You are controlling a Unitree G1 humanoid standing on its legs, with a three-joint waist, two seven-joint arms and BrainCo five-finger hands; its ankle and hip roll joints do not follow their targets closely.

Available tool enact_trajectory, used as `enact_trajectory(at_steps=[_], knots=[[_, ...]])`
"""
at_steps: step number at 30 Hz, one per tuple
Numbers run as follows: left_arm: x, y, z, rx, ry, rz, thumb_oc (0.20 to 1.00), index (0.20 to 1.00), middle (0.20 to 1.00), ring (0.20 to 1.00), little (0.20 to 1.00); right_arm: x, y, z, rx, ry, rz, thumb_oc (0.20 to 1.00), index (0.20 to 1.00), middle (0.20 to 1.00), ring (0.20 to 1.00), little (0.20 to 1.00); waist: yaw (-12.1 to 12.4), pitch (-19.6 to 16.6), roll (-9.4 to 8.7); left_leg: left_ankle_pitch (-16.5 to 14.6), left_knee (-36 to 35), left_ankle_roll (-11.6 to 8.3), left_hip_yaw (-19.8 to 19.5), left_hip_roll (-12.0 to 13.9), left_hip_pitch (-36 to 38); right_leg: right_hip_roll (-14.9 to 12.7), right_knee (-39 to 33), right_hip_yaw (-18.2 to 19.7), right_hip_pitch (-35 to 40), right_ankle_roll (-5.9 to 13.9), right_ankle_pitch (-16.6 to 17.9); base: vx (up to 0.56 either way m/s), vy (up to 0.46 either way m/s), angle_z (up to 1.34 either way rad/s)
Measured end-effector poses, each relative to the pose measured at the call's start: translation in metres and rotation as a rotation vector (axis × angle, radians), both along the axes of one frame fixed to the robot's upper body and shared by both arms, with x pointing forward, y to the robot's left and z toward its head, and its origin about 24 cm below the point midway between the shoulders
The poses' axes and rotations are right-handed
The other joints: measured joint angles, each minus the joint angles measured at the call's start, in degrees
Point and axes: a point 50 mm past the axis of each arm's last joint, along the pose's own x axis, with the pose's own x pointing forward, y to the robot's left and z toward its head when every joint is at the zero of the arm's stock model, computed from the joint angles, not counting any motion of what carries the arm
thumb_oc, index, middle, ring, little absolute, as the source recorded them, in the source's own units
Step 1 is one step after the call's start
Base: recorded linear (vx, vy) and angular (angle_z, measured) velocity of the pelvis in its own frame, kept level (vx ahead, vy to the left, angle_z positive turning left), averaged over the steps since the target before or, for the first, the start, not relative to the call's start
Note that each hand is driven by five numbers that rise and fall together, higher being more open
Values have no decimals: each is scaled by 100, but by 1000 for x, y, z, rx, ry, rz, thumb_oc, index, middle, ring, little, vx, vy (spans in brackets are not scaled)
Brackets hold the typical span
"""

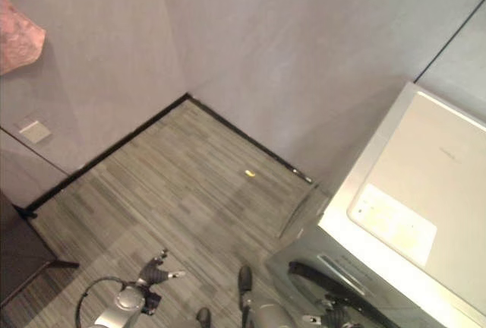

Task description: Put brush and paste in cup on sink, flatten towel.

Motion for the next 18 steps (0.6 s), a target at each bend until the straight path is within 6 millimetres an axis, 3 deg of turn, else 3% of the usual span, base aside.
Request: enact_trajectory(at_steps=[6,10,13,15,16,17,18], knots=[[-2,3,0,-4,1,19,1000,1000,1000,1000,1000,-10,2,-3,-5,31,27,1000,1000,1000,1000,1000,26,46,-15,148,-319,-53,-161,42,244,-37,-272,-201,291,-75,74,37,2,17],[-9,6,-2,-8,11,38,1000,1000,1000,1000,1000,-2,7,-1,-8,14,69,1000,1000,1000,1000,1000,134,73,-14,200,-366,-32,-282,19,233,-123,-280,-333,324,-73,64,32,31,23],[-3,-1,1,-34,-18,44,1000,1000,1000,1000,1000,0,7,-2,-13,24,85,1000,1000,1000,1000,1000,167,106,42,276,-271,-51,-502,-15,60,-306,-331,-749,410,-89,58,-26,71,72],[3,-8,2,-50,-37,45,1000,1000,1000,1000,1000,0,3,-1,-26,27,83,1000,1000,1000,1000,1000,156,155,112,413,-206,-67,-354,4,-98,-459,-327,-1081,445,-62,23,-119,119,111],[9,-12,4,-59,-47,41,1000,1000,1000,1000,1000,5,3,1,-31,11,92,1000,1000,1000,1000,1000,49,200,133,465,23,-139,410,126,-362,-705,-360,-1476,479,-164,109,-70,76,212],[22,-21,6,-79,-61,37,1000,1000,1000,1000,1000,13,3,5,-43,-23,92,1000,1000,1000,1000,1000,-206,239,195,322,288,-169,1836,334,-755,-989,-336,-2012,480,-83,25,37,112,169],[23,-23,9,-91,-86,42,1000,1000,1000,1000,1000,38,-1,15,-64,-102,105,1000,1000,1000,1000,1000,78,254,255,281,435,-145,2195,417,-789,-1098,-26,-1821,165,143,-159,102,97,106]])
